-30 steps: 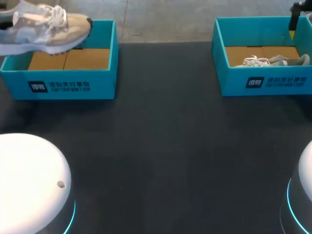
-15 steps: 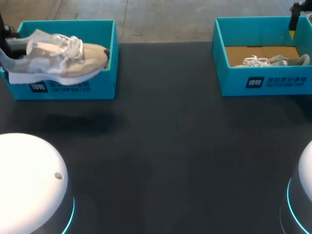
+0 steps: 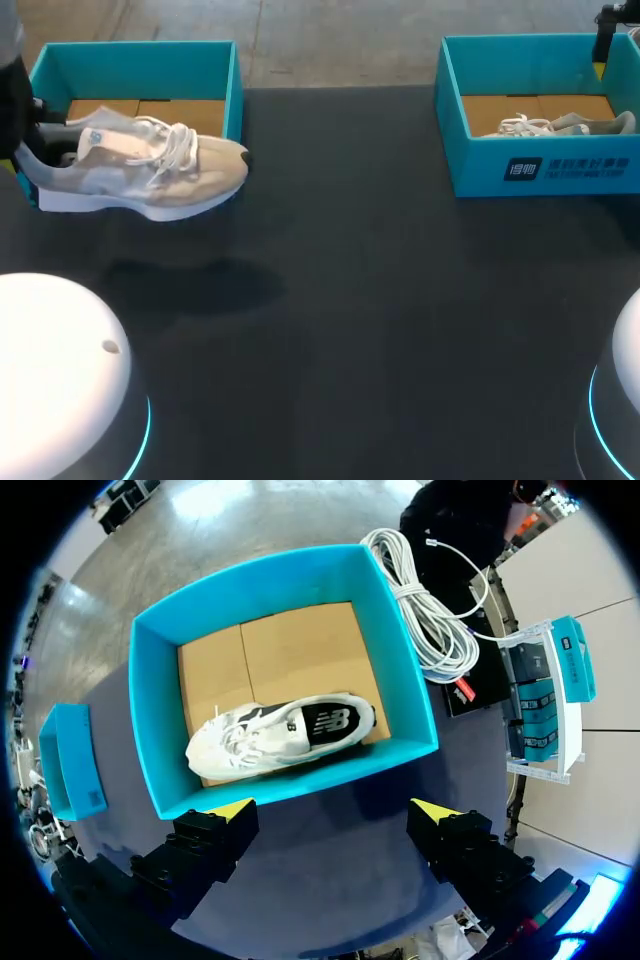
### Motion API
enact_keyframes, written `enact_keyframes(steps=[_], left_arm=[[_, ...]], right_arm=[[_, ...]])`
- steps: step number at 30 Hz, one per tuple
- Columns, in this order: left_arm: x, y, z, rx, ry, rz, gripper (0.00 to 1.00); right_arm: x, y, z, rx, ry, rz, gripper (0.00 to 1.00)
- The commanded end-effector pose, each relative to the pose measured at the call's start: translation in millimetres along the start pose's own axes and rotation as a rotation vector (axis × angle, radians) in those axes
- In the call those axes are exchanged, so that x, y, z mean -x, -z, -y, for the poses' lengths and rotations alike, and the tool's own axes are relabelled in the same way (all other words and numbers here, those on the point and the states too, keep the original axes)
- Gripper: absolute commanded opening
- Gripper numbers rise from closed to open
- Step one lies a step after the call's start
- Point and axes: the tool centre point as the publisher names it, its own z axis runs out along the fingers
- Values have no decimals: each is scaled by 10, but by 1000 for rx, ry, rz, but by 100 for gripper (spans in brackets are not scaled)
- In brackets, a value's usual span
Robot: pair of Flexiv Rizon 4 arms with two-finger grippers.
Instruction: Take the shoe out of the shoebox, open the shoe tongue, remove and reinsert the insole, then place the shoe into the shoebox
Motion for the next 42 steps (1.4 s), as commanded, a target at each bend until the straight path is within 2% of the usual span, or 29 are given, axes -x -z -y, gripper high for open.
enact_keyframes(steps=[1,11,18,26,34,42], left_arm=[[-23,6,42,45,-1,4,0],[-23,6,42,45,-1,4,0],[368,-50,345,5,-44,-25,0],[682,-125,669,-7,-89,-21,0],[1065,-375,827,-24,-118,-44,0],[1440,-568,895,-54,-127,-26,0]], right_arm=[[0,1,1,0,-1,1,100],[0,1,1,0,-1,1,100],[0,1,1,0,-1,1,100],[0,1,1,0,-1,1,100],[0,1,1,0,-1,1,100],[0,1,1,0,-1,1,100]])
